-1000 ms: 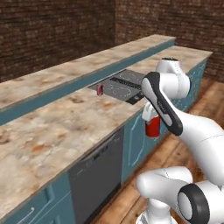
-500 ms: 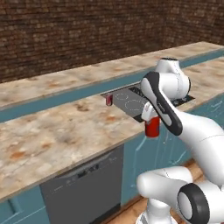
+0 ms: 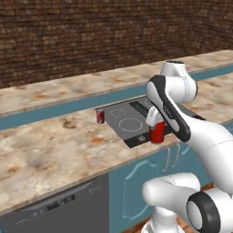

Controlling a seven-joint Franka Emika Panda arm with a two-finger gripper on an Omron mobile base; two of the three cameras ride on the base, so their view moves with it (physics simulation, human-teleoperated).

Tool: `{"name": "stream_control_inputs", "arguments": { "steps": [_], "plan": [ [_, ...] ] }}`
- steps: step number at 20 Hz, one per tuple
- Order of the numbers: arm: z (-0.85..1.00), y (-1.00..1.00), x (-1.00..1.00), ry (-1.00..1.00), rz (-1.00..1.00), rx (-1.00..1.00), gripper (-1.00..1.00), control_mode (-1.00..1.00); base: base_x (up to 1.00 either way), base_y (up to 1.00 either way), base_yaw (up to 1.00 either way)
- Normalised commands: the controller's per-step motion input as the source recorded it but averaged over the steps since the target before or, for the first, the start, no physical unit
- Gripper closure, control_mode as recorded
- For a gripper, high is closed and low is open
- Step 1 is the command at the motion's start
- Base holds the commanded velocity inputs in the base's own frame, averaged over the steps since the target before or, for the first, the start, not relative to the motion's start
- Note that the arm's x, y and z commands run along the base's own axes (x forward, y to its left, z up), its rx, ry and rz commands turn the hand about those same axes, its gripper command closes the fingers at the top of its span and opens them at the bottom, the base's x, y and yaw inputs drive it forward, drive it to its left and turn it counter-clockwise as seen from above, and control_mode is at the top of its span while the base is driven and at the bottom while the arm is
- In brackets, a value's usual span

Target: Four empty soda cans are scattered around the kitchen. Gather all the cans and cluster them next to the stove for recycling.

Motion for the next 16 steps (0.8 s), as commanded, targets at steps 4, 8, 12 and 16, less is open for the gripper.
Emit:
{"name": "stream_control_inputs", "arguments": {
  "steps": [4, 8, 12, 16],
  "plan": [
    [0.00, 0.00, 0.00, 0.00, 0.00, 0.00, 1.00, 1.00, 0.43, 0.11, -0.02],
    [0.00, 0.00, 0.00, 0.00, 0.00, 0.00, 1.00, 1.00, 0.78, 0.11, -0.01],
    [0.00, 0.00, 0.00, 0.00, 0.00, 0.00, 1.00, 1.00, 1.00, -0.01, 0.28],
    [0.00, 0.00, 0.00, 0.00, 0.00, 0.00, 1.00, 1.00, 0.18, -0.05, 0.12]
  ]
}}
